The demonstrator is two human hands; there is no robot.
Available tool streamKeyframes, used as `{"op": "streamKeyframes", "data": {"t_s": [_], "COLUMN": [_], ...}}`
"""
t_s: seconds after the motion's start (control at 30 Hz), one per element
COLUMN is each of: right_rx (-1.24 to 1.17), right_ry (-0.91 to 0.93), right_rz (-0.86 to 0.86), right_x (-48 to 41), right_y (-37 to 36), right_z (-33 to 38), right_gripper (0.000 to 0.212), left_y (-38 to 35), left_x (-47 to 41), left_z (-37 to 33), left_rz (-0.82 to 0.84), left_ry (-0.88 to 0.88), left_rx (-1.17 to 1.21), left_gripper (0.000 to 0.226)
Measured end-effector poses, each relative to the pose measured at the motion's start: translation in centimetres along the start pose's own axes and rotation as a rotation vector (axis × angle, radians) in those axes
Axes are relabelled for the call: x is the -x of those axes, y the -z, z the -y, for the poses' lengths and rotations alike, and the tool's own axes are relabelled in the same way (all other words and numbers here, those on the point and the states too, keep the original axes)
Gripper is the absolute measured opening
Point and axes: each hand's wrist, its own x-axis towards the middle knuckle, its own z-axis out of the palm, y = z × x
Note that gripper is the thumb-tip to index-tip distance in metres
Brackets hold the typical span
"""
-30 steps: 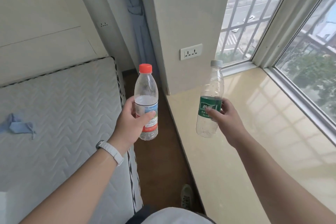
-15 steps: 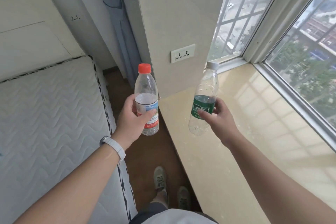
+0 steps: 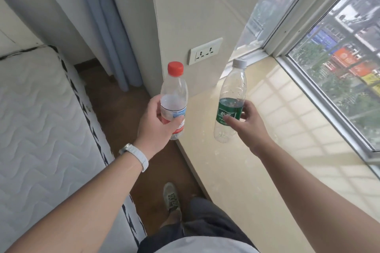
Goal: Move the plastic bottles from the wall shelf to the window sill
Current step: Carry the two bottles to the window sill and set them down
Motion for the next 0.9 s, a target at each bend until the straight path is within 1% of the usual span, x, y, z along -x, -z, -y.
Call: {"op": "streamKeyframes", "data": {"t_s": [0.23,0.33,0.57,0.73,0.9], "right_rx": [0.001,0.011,0.064,0.11,0.118], "right_ry": [-0.059,-0.063,-0.087,-0.077,-0.039], "right_rz": [-0.021,0.002,0.034,0.05,0.039], "right_x": [-4.4,-7.0,-13.0,-17.4,-21.9], "right_y": [1.1,1.1,1.7,1.7,1.2], "right_z": [-2.8,-4.5,-9.2,-13.0,-16.1], "right_gripper": [0.047,0.048,0.057,0.059,0.057], "left_y": [-4.3,-6.2,-11.6,-15.6,-19.0], "left_x": [-4.5,-6.7,-11.4,-14.4,-17.1], "left_z": [2.5,3.7,7.6,11.1,13.7], "left_rz": [0.094,0.093,0.109,0.048,-0.05], "left_ry": [0.051,0.066,0.112,0.104,0.043], "left_rx": [-0.05,-0.08,-0.112,-0.105,-0.09], "left_gripper": [0.052,0.054,0.059,0.066,0.067]}}
